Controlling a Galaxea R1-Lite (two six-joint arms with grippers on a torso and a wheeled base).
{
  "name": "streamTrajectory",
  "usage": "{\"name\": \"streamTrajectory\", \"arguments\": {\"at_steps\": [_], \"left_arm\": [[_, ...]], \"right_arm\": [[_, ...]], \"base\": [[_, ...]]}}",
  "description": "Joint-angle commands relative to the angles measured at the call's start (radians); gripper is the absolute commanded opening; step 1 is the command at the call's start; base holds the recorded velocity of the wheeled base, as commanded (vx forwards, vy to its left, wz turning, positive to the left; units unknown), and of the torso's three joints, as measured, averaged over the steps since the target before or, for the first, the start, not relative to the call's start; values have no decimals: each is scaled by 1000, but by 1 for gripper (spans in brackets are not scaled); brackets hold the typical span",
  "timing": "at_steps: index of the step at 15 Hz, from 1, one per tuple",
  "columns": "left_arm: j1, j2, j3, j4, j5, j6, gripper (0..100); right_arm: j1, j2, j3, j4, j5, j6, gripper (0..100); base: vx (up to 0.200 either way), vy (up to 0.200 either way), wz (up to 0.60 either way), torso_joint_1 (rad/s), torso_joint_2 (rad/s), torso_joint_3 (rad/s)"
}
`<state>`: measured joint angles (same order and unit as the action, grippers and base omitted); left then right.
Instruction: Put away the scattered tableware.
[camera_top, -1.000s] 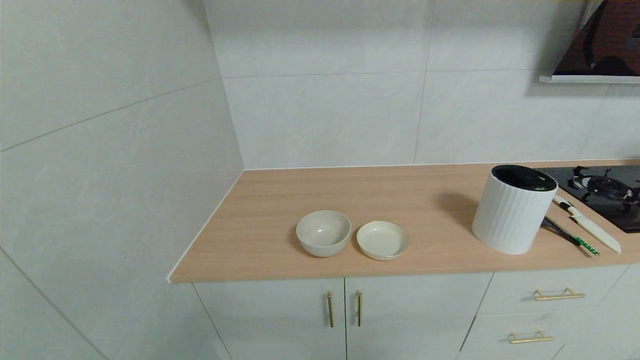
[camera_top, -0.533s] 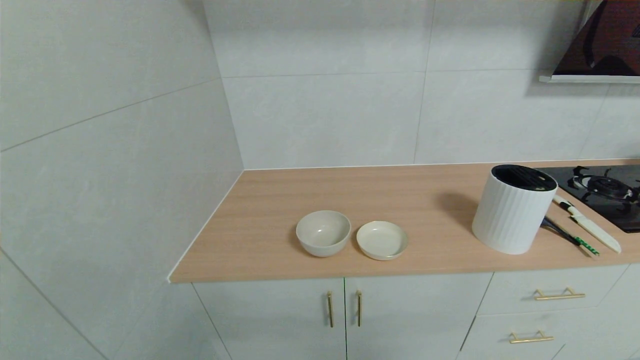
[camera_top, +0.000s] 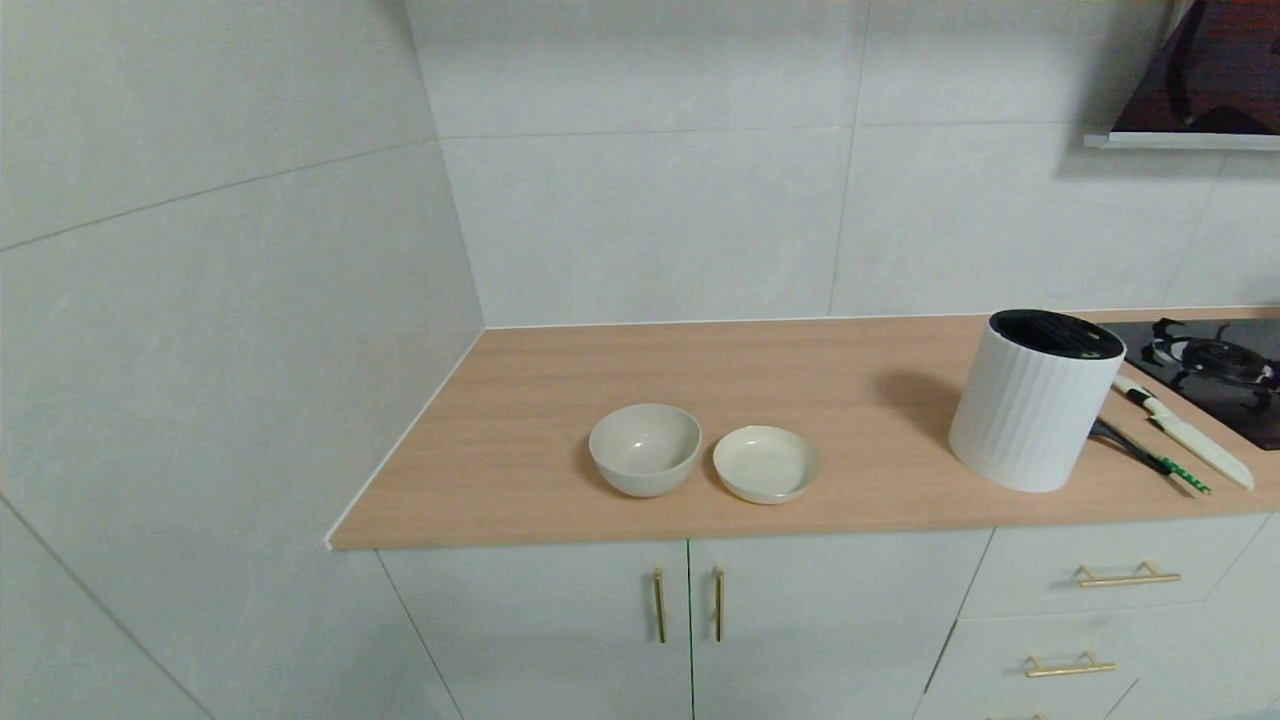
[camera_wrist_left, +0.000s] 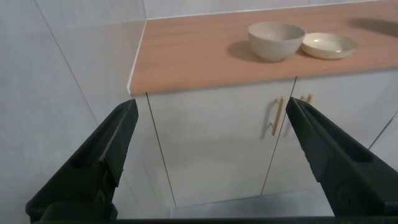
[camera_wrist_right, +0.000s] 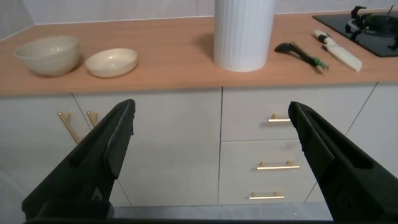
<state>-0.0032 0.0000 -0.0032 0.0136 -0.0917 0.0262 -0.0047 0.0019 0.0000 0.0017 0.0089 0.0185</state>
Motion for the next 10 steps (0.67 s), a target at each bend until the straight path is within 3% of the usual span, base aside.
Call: {"name": "streamTrajectory", "arguments": {"at_steps": [1, 6, 10], "left_arm": [[0, 0, 0, 0, 0, 0, 100], [0, 0, 0, 0, 0, 0, 100], [0, 0, 0, 0, 0, 0, 100]], "right_arm": [[0, 0, 0, 0, 0, 0, 100], [0, 0, 0, 0, 0, 0, 100], [0, 0, 0, 0, 0, 0, 100]], "base": [[0, 0, 0, -222, 486, 256], [0, 0, 0, -230, 503, 267], [0, 0, 0, -43, 97, 53]]}}
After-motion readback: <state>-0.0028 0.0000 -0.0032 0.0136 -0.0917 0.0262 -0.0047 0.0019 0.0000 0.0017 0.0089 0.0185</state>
